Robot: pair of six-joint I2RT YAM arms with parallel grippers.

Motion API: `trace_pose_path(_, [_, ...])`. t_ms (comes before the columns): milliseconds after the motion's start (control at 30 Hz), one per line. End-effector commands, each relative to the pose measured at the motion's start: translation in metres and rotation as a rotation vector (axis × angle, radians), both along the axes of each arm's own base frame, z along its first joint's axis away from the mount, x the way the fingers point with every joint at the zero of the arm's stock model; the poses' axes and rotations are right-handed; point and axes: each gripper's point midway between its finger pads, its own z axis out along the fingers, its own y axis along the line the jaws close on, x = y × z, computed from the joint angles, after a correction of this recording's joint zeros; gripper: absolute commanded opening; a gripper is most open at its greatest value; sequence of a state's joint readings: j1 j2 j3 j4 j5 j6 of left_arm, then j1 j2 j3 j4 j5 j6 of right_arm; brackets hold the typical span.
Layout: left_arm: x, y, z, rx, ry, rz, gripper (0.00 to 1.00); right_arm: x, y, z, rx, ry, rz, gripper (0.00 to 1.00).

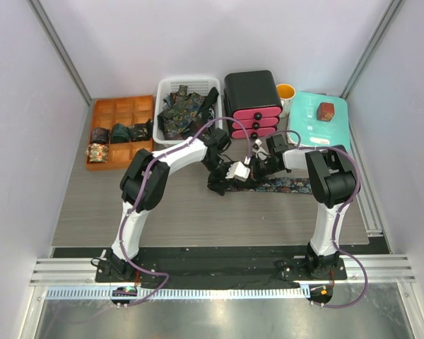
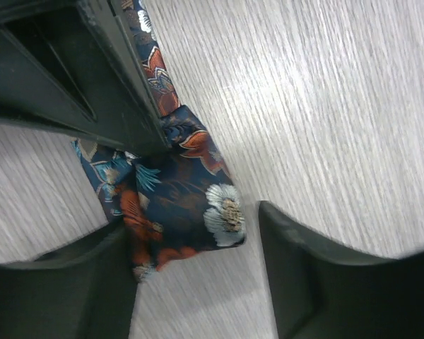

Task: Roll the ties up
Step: Roll the tie at the center of the board.

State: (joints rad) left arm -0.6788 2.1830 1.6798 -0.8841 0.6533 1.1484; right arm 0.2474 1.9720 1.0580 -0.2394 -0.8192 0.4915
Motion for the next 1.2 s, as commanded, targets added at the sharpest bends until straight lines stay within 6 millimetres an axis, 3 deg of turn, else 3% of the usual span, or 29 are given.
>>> trace_pose_path(0, [-0.001, 0.009, 0.017, 0.0, 0.043, 0.111, 0.68, 0.017, -0.01, -0.028, -0.067, -0.061, -0.032, 0.01])
trace_pose_path(200, [0.021, 0.009, 0.034, -0.081, -0.015, 0.293, 0.81, 0.015, -0.012, -0.039, -0.088, -0.039, -0.045, 0.02])
trace_pose_path(433, [0.038, -0.002, 0.031, -0.151, -0.026, 0.44, 0.93, 0.016, -0.012, -0.04, -0.085, -0.038, -0.043, 0.01])
trace_pose_path(633, [0.05, -0.012, 0.026, -0.168, -0.077, 0.442, 0.99, 0.016, -0.01, -0.039, -0.078, -0.035, -0.042, 0.01])
trace_pose_path(800, [0.048, -0.014, 0.017, -0.142, -0.14, 0.313, 1.0, 0.016, -0.009, -0.037, -0.072, -0.029, -0.044, 0.01])
trace_pose_path(900, [0.043, -0.011, 0.009, -0.09, -0.101, 0.271, 0.93, 0.017, -0.008, -0.036, -0.069, -0.028, -0.045, 0.01])
trace_pose_path(933, [0.041, -0.011, 0.006, -0.076, -0.089, 0.264, 0.86, 0.017, -0.007, -0.035, -0.067, -0.028, -0.046, 0.02])
trace_pose_path(1000, [0.04, -0.011, 0.001, -0.054, -0.061, 0.262, 0.8, 0.019, -0.006, -0.032, -0.061, -0.033, -0.047, 0.01])
trace_pose_path(1167, [0.032, -0.003, -0.009, -0.004, -0.02, 0.284, 0.48, 0.024, 0.001, -0.014, -0.02, -0.056, -0.047, 0.06])
